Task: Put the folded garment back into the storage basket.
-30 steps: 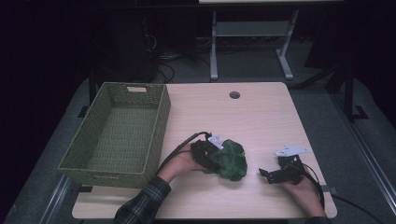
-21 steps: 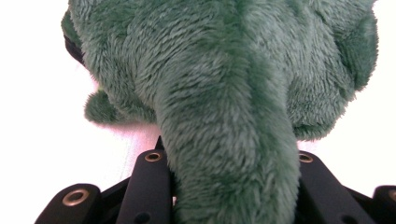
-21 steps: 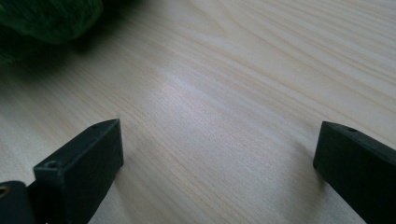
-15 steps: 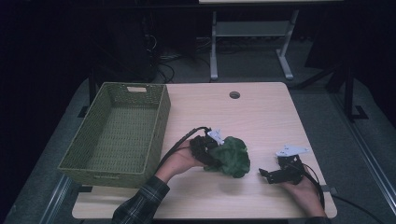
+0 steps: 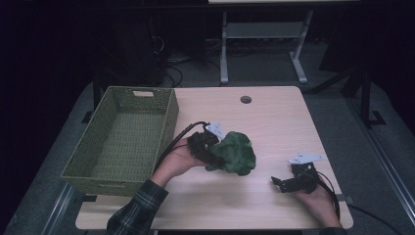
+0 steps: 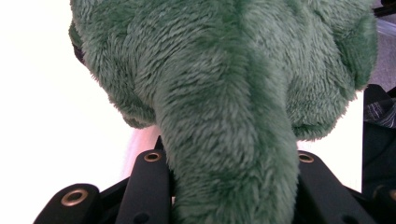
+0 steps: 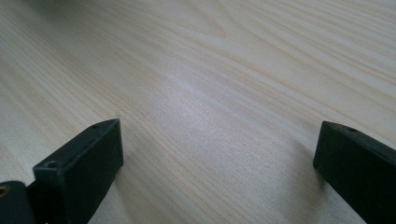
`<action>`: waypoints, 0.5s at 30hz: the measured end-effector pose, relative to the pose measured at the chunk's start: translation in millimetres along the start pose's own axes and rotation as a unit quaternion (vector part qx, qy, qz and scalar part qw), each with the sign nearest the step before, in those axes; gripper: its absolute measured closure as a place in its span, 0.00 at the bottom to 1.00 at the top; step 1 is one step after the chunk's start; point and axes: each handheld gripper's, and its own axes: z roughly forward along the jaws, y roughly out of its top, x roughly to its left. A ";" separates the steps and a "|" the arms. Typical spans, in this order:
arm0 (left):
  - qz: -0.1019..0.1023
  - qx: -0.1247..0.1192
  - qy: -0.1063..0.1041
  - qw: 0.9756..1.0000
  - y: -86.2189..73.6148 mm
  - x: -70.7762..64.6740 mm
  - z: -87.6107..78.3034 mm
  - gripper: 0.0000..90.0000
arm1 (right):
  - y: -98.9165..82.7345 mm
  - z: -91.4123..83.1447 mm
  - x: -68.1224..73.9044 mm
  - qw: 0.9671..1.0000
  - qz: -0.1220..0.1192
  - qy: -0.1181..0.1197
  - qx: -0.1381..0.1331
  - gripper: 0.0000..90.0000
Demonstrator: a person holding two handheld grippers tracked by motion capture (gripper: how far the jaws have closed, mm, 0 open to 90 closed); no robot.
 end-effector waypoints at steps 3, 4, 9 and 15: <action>-0.011 0.001 0.008 1.000 -0.1 1.5 -8.2 0.72 | 0.0 -0.1 0.1 1.000 0.001 -0.001 0.000 0.01; -0.014 0.000 0.013 1.000 -0.8 1.9 -11.8 0.72 | -0.1 0.0 0.1 1.000 0.000 -0.001 0.000 0.01; -0.026 -0.003 0.024 0.999 -5.0 6.1 -26.5 0.72 | -0.1 0.0 0.1 1.000 0.000 -0.001 0.000 0.01; -0.035 -0.007 0.036 0.999 -10.3 10.4 -45.0 0.72 | -0.1 0.0 0.2 1.000 0.001 -0.001 0.000 0.01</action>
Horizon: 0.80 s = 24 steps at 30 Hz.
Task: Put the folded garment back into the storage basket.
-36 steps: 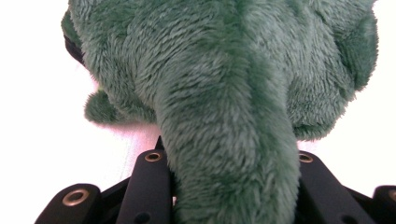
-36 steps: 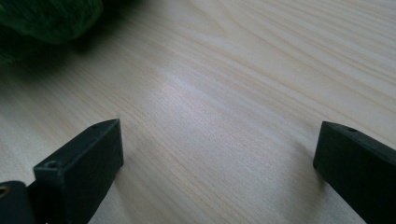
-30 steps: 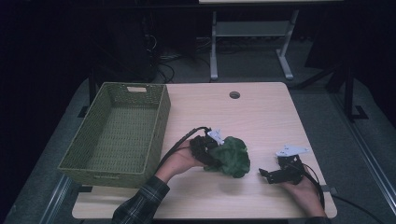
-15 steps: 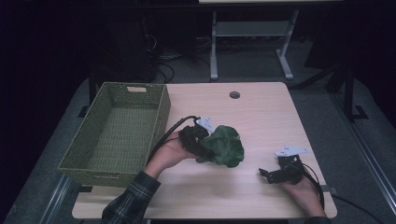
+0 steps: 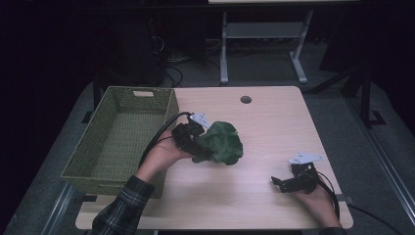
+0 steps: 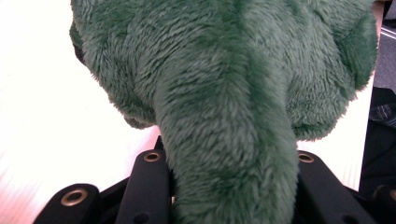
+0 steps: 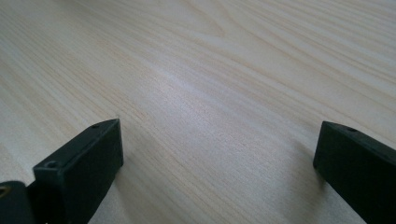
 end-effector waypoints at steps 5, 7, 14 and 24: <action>-0.006 -0.003 0.008 1.000 -4.6 4.7 -14.2 0.72 | 0.0 -0.1 0.2 1.000 0.002 0.001 0.001 0.01; -0.013 -0.007 0.010 1.000 -6.9 6.2 -19.3 0.72 | 0.0 -0.1 0.2 1.000 0.002 0.001 0.001 0.01; -0.022 -0.015 0.024 0.999 -14.9 10.7 -36.8 0.72 | -0.1 -0.1 0.3 1.000 0.002 0.000 0.001 0.01; -0.045 -0.030 0.053 0.997 -34.3 22.8 -71.2 0.72 | 0.0 0.0 0.2 1.000 0.001 0.000 0.000 0.01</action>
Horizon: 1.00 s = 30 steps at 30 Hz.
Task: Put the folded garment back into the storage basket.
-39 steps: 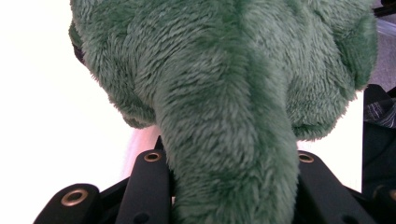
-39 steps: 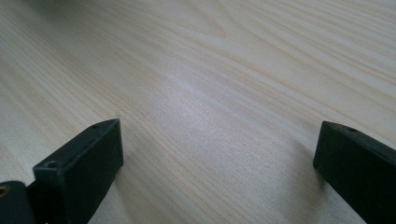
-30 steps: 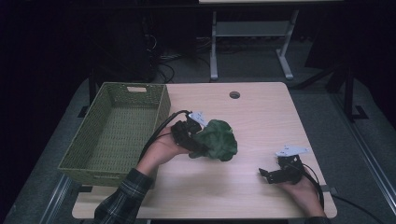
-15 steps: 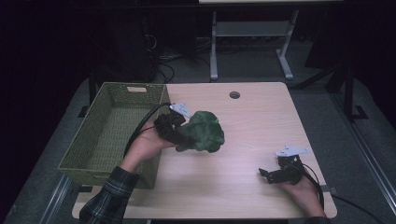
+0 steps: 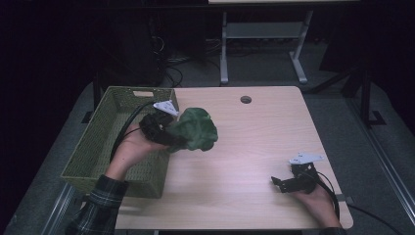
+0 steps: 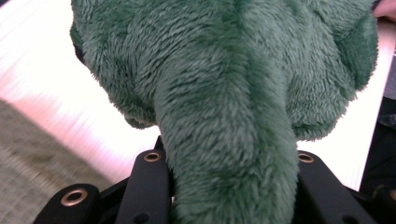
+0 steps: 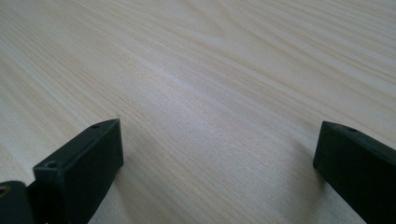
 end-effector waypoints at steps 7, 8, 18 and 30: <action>-0.027 -0.008 0.024 0.999 -19.6 15.0 -22.0 0.72 | 0.0 0.1 -0.1 1.000 -0.001 0.000 -0.001 0.01; -0.030 -0.010 0.026 0.999 -22.4 17.0 -24.1 0.72 | 0.0 0.1 -0.1 1.000 -0.001 0.000 -0.001 0.01; -0.077 -0.027 0.064 0.995 -55.6 37.2 -43.4 0.71 | 0.0 0.1 -0.2 1.000 -0.001 0.000 -0.001 0.01; -0.124 -0.021 0.114 0.985 -97.6 64.4 -47.3 0.71 | 0.0 0.0 -0.1 1.000 -0.001 0.000 0.000 0.01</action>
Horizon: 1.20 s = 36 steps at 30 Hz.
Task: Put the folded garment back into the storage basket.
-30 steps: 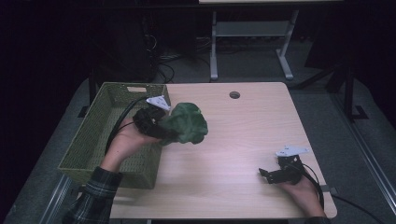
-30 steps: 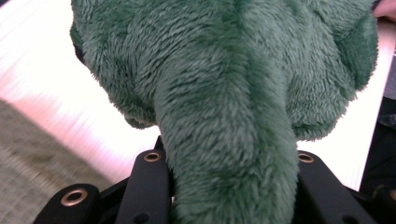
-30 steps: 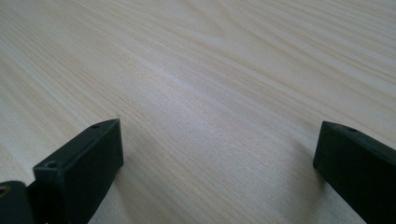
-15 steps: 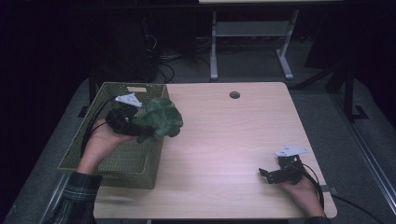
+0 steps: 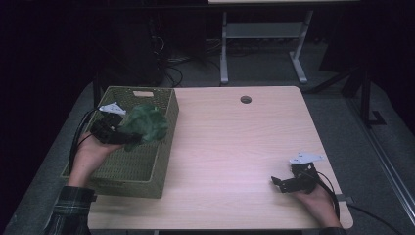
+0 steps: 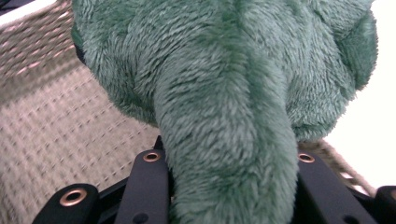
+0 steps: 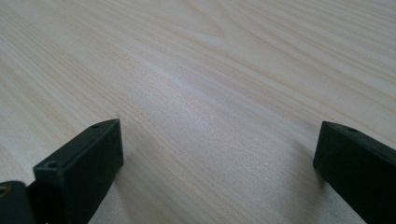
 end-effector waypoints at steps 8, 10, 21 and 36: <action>-0.039 0.011 0.031 0.999 -22.4 17.2 13.7 0.71 | 0.0 0.0 0.0 1.000 0.000 0.000 0.000 0.01; -0.044 0.018 0.034 0.998 -27.3 20.6 18.3 0.71 | 0.0 0.0 0.0 1.000 0.000 0.000 0.000 0.01; -0.058 0.044 0.030 0.997 -44.5 28.7 38.0 0.71 | 0.0 0.0 0.1 1.000 -0.001 0.001 0.000 0.01; -0.056 0.096 0.020 0.994 -39.1 39.5 63.8 0.70 | 0.0 0.0 0.1 1.000 0.000 0.001 0.000 0.01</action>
